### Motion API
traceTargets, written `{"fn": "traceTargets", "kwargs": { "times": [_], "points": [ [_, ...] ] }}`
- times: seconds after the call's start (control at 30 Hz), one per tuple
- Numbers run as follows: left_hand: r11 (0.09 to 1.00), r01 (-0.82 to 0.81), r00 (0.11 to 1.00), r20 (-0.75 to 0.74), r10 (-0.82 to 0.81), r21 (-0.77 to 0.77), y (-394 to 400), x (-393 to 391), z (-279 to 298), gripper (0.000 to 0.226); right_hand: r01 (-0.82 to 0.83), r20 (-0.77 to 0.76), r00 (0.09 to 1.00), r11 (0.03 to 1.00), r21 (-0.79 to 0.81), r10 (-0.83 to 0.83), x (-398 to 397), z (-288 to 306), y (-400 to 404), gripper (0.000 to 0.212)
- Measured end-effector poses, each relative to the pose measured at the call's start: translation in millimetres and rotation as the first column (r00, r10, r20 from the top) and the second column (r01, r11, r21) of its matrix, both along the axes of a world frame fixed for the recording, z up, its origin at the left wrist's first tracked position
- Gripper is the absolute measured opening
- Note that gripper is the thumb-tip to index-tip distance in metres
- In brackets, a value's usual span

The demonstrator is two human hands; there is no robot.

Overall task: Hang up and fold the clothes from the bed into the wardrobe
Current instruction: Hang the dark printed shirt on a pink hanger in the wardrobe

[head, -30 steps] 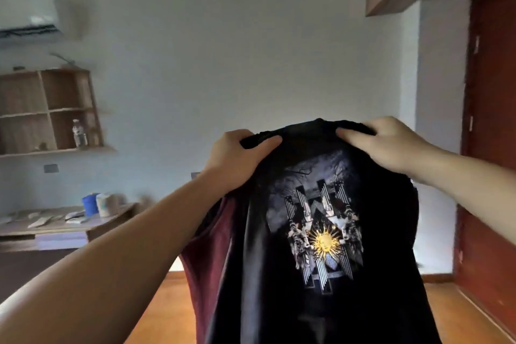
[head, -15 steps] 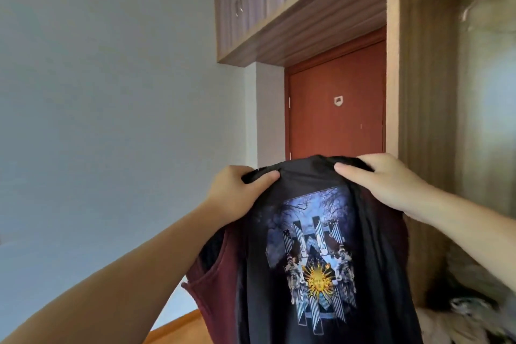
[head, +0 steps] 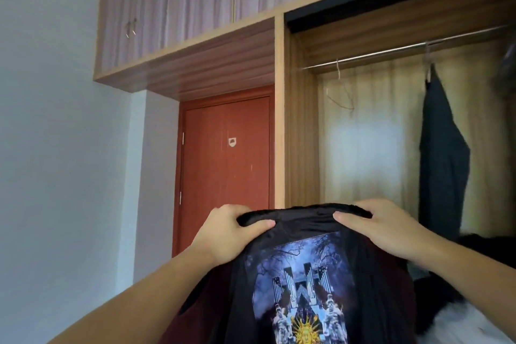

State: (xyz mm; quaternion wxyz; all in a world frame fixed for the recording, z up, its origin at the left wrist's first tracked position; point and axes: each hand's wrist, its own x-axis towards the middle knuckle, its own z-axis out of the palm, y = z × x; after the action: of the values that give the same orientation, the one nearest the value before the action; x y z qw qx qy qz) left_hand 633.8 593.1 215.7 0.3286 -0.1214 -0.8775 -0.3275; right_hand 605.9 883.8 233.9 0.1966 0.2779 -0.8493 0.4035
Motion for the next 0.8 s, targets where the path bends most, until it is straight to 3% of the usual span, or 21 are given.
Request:
{"fn": "traceTargets", "kwargs": {
  "times": [0.07,0.17,0.23,0.4,0.53,0.8],
  "points": [
    [0.999,0.037,0.999,0.0,-0.037,-0.013,15.9,-14.1,7.2,0.05,0.03,-0.008,1.0,0.999,-0.022,-0.03,-7.4,6.6,17.0,0.05],
    [0.999,0.044,0.999,-0.007,-0.044,-0.03,35.3,-33.2,19.3,0.045,0.049,-0.016,0.999,0.998,-0.028,-0.05,-26.2,14.3,36.8,0.054],
    [0.999,0.049,0.999,-0.019,-0.049,-0.019,43.6,-45.4,28.9,0.047,0.051,-0.041,0.998,0.998,-0.039,-0.053,-39.3,19.6,43.7,0.046],
    [0.996,0.059,0.997,-0.062,-0.055,0.062,70.6,-78.1,54.6,0.044,0.105,-0.107,0.986,0.98,-0.167,-0.124,-78.2,33.0,50.0,0.054],
    [0.989,0.077,0.992,-0.113,-0.063,0.126,98.5,-107.5,70.0,0.039,0.204,-0.142,0.958,0.941,-0.269,-0.249,-101.0,50.2,53.5,0.048],
    [0.982,0.12,0.982,-0.16,-0.096,0.148,121.8,-194.8,93.6,0.047,0.263,-0.179,0.925,0.906,-0.331,-0.334,-158.7,61.3,71.4,0.049]
  ]
}}
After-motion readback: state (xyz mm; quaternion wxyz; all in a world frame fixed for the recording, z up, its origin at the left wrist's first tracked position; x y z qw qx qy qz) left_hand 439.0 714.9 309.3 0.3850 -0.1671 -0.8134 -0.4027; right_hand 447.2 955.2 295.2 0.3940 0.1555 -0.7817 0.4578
